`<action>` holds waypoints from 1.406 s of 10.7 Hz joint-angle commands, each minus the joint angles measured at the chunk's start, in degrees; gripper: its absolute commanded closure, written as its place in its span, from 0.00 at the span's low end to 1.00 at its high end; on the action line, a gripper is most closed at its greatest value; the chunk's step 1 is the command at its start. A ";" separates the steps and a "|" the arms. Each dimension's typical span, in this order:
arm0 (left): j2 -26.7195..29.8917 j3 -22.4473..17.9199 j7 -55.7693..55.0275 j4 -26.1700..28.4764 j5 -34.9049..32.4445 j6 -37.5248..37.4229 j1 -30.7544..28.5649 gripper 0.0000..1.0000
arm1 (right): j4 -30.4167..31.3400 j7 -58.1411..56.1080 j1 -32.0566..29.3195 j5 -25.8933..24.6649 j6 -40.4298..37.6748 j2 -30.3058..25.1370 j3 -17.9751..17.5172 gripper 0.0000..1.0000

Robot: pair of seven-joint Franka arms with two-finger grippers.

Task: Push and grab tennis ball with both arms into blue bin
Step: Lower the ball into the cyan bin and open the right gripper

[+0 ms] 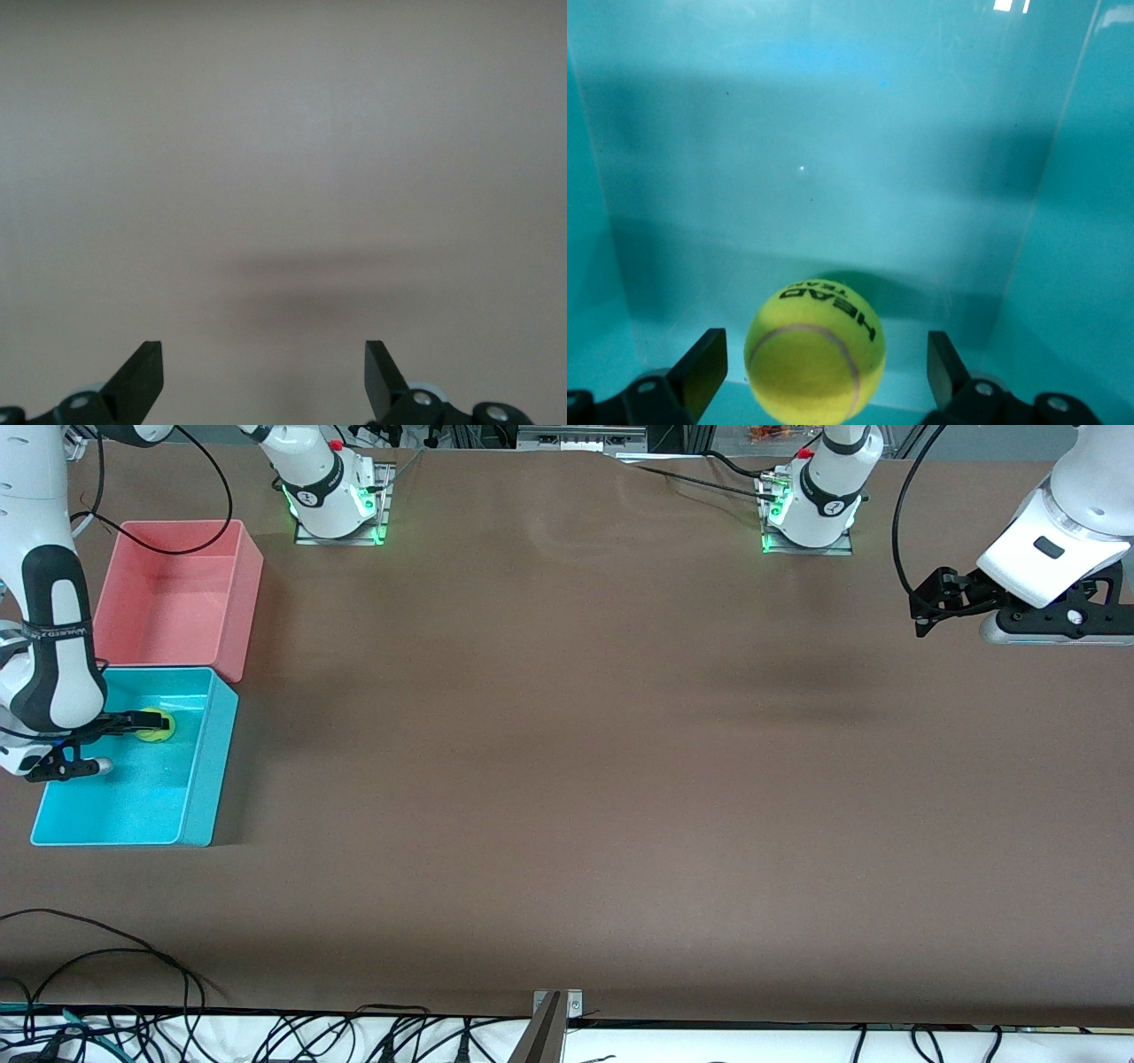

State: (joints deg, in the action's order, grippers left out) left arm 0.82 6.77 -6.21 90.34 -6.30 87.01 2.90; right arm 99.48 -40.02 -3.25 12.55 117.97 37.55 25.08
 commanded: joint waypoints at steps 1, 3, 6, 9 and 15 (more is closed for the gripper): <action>-0.82 0.18 -0.29 -1.92 0.94 -1.40 -0.17 0.00 | -2.79 0.55 0.26 1.07 -2.47 -1.69 -0.29 0.00; -0.82 0.18 -0.29 -1.92 0.94 -1.40 -0.26 0.00 | -7.26 1.25 0.35 1.07 -6.94 -2.04 -0.38 0.00; -0.82 0.18 -0.29 -1.92 0.94 -1.40 -0.26 0.00 | -15.87 5.47 1.93 1.07 -14.50 -2.04 -0.38 0.00; -0.82 0.18 -0.29 -1.92 0.94 -1.49 -0.26 0.00 | -19.14 5.91 4.90 3.00 -15.58 -3.70 -0.38 0.00; -0.91 0.18 -0.29 -1.75 1.03 -1.49 -0.26 0.00 | -25.46 13.56 13.26 2.30 -20.83 -8.89 0.23 0.00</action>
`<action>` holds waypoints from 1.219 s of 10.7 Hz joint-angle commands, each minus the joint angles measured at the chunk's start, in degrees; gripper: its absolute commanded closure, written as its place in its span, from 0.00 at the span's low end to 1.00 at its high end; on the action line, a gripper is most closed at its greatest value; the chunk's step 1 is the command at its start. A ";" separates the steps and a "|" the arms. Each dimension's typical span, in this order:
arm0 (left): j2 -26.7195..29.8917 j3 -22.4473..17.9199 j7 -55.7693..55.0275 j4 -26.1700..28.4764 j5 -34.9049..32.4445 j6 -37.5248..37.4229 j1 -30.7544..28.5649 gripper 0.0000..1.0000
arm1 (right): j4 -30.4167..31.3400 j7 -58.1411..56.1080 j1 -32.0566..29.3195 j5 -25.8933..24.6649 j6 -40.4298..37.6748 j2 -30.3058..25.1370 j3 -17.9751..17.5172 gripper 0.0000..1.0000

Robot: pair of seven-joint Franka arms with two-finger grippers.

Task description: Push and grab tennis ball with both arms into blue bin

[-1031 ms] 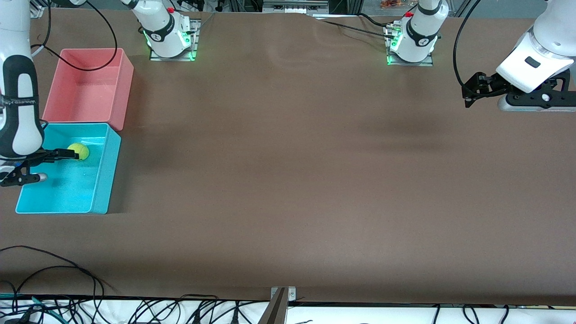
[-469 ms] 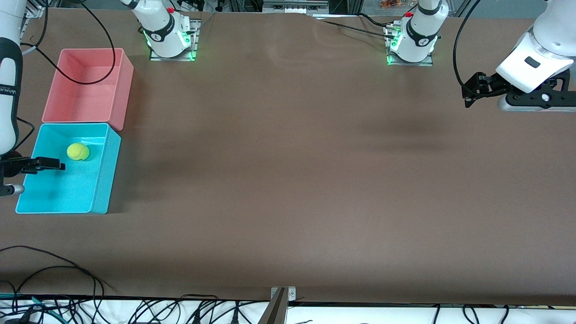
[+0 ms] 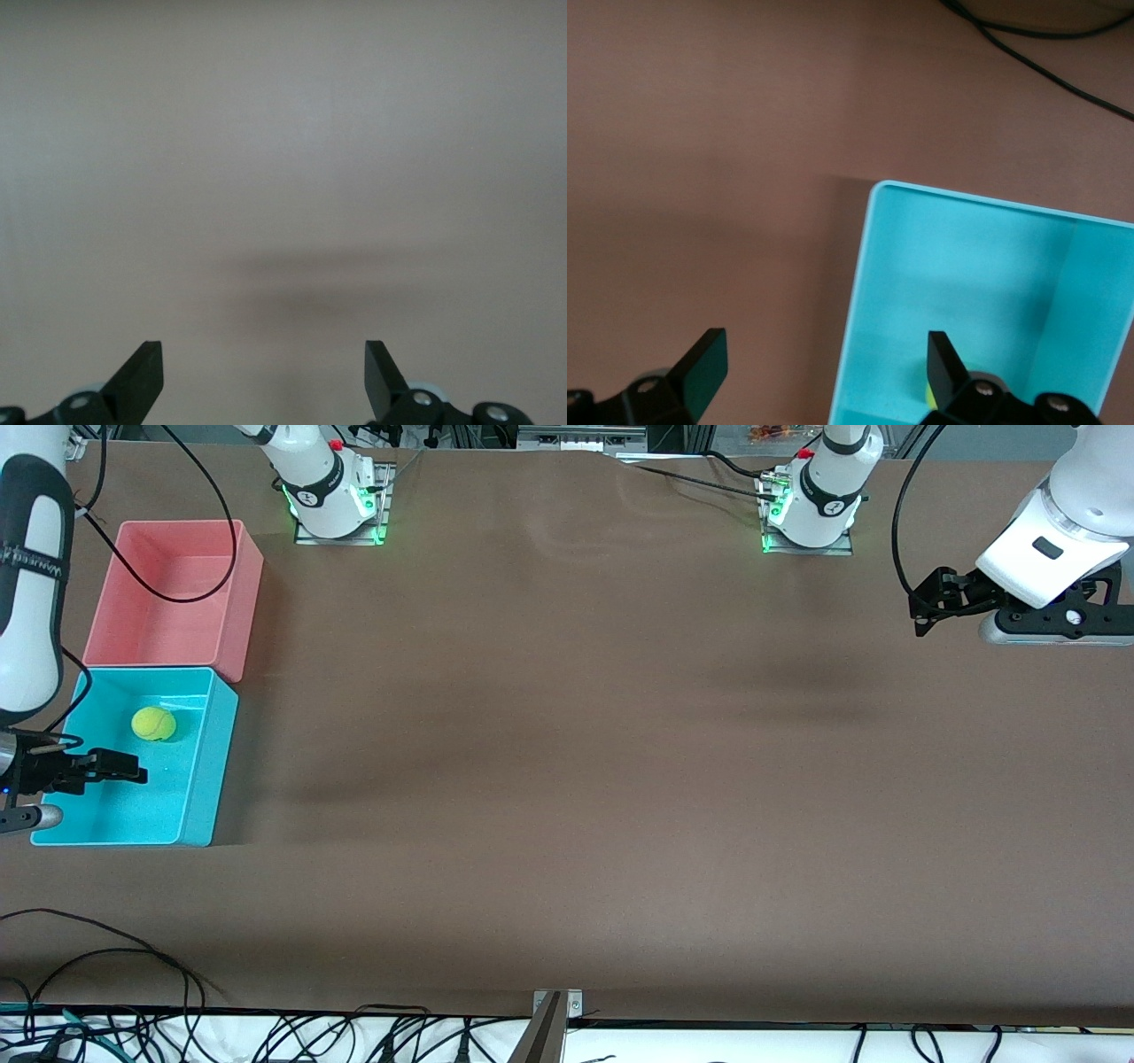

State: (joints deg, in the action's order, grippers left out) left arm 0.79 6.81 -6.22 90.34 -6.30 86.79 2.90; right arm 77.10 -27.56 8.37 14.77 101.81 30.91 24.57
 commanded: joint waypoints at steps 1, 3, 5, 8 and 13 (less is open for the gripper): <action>-0.79 0.13 -0.29 -1.75 0.94 -1.28 -0.27 0.00 | -4.05 1.11 1.74 0.17 -6.43 -3.04 0.57 0.00; -0.88 0.13 -0.29 -1.84 0.94 -1.28 -0.18 0.00 | -3.80 1.89 2.35 -0.08 -7.24 -7.16 0.05 0.00; -0.79 0.13 -0.29 -1.92 0.94 -1.28 -0.18 0.00 | -2.75 4.00 3.23 -1.84 -7.24 -11.29 -1.18 0.00; -0.79 0.31 -0.29 -2.01 0.94 -1.28 0.34 0.00 | 0.68 13.28 0.01 -5.26 -8.28 -18.15 -8.80 0.00; -0.79 0.39 -0.29 -2.10 1.03 -1.28 0.35 0.00 | 14.44 25.97 -3.53 -6.68 -6.46 -29.74 -16.66 0.00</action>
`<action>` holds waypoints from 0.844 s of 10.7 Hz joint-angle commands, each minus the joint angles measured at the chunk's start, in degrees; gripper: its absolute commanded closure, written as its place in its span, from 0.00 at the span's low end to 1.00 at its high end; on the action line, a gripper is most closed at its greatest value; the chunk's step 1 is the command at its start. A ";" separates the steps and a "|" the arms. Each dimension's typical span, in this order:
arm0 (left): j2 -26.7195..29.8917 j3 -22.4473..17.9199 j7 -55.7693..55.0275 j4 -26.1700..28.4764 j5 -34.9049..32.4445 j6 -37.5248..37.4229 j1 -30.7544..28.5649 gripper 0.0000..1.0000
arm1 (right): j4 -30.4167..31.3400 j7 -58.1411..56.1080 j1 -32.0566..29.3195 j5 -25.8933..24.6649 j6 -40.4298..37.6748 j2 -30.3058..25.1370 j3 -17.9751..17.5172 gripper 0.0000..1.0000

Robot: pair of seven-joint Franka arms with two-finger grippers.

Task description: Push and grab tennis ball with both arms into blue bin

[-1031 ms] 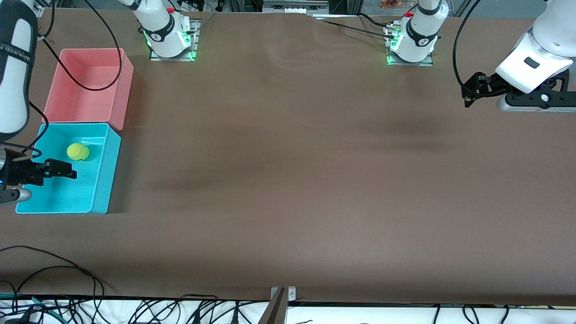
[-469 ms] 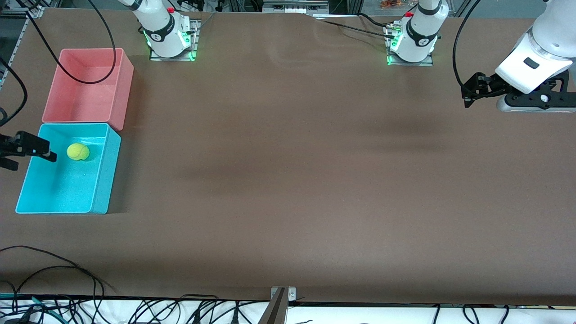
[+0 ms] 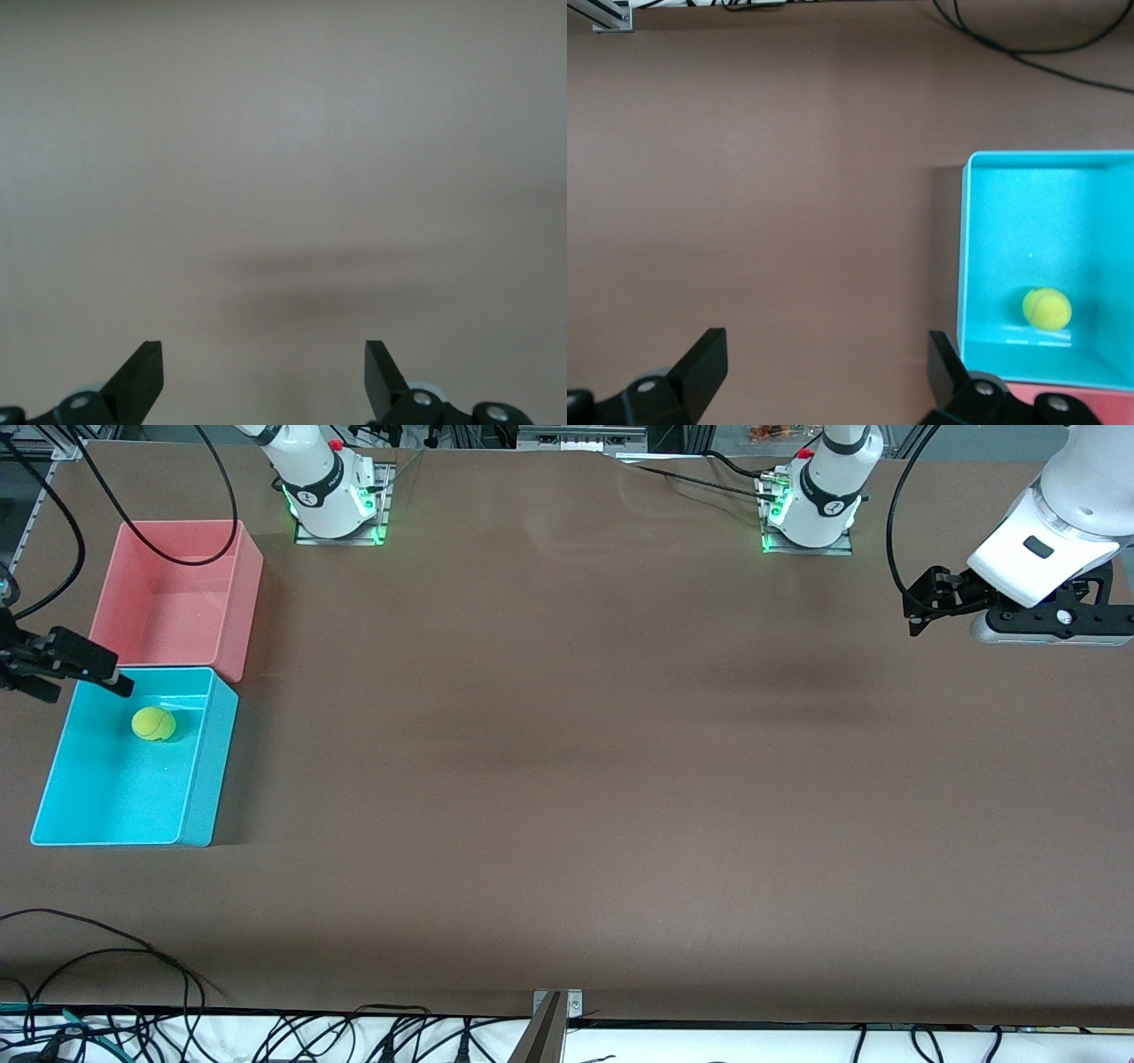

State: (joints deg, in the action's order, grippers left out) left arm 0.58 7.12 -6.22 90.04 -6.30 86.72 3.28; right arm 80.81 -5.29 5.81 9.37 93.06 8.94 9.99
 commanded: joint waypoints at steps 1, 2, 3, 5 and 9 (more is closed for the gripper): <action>-0.58 0.18 -0.29 -1.89 1.11 -1.20 0.06 0.00 | 12.86 3.71 -0.98 -1.54 3.17 -9.28 -2.43 0.00; -0.49 0.35 -0.29 -1.89 1.11 -1.20 0.06 0.00 | 14.88 4.05 -1.06 -2.24 3.18 -10.77 -3.83 0.00; -0.49 0.53 -0.29 -1.89 1.11 -1.20 0.15 0.00 | 17.95 6.41 -1.06 -2.86 3.18 -12.96 -3.93 0.00; -0.49 0.44 -0.29 -1.89 1.11 -1.20 0.15 0.00 | 18.94 8.36 -1.06 -3.65 4.67 -13.86 -4.97 0.00; -0.40 0.18 -0.20 -2.06 3.47 -1.55 -0.03 0.00 | 19.21 8.80 -1.24 -3.65 4.85 -14.65 -5.16 0.00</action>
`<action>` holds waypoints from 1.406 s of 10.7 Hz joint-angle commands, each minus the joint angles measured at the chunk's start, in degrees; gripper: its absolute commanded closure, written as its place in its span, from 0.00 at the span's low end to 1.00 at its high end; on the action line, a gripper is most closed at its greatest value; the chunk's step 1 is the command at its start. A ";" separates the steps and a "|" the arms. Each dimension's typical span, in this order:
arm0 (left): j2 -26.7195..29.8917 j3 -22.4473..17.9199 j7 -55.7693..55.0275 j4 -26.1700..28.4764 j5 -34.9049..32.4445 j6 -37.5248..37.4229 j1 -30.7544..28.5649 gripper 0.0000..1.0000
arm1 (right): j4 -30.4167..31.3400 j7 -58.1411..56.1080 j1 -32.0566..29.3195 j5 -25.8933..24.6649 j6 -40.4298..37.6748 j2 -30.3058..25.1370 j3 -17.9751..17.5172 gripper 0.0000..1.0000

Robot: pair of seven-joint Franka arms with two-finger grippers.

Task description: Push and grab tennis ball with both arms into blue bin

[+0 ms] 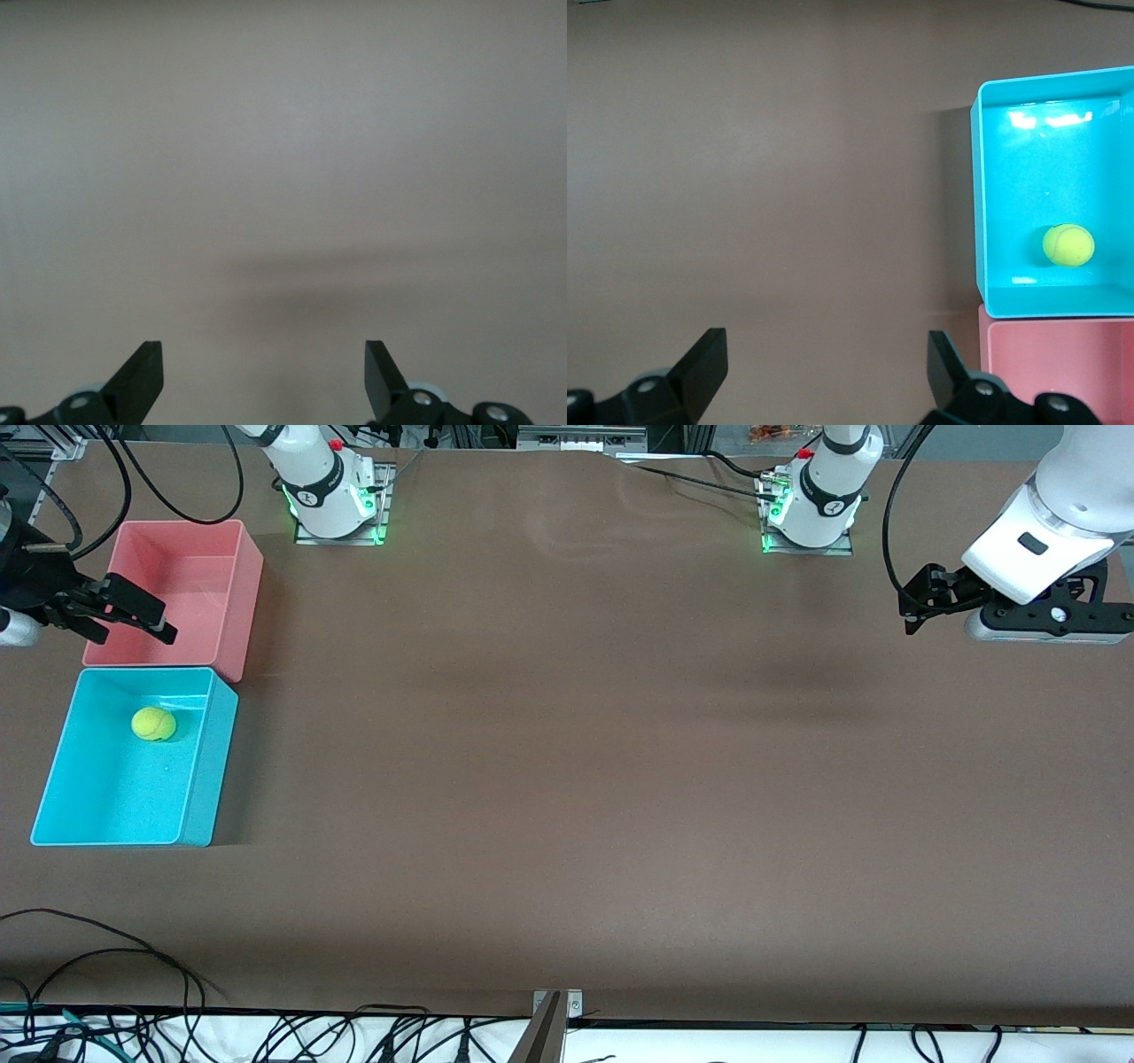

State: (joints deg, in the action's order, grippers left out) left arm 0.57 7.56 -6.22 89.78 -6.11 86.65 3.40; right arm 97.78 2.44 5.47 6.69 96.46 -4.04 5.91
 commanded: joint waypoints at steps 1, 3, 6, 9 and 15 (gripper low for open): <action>-0.48 -0.61 -0.20 -3.54 4.95 -1.57 -0.58 0.00 | 1.98 1.17 -0.90 -1.06 1.97 -1.68 -0.99 0.00; -0.57 -0.79 -0.11 -3.56 6.28 -1.57 -1.37 0.00 | 1.89 2.91 -0.82 -7.09 3.56 -1.85 -1.77 0.00; -0.57 -0.88 0.33 -3.74 6.46 -1.49 -1.90 0.00 | 1.54 5.56 -0.90 -7.66 3.82 -2.20 -3.45 0.00; -1.36 -0.88 0.94 -4.18 6.63 -1.31 -5.75 0.00 | 1.54 6.35 -0.99 -7.48 4.52 -2.12 -3.36 0.00; -1.98 -0.97 0.68 -5.85 9.09 -1.31 -7.70 0.00 | 1.54 5.39 -0.99 -7.30 4.79 -1.94 -3.36 0.00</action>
State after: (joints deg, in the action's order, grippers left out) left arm 0.08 6.41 -6.06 86.35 1.42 86.46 -2.83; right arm 98.16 7.88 5.17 -0.04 100.53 -4.93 3.20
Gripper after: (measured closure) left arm 0.000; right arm 0.000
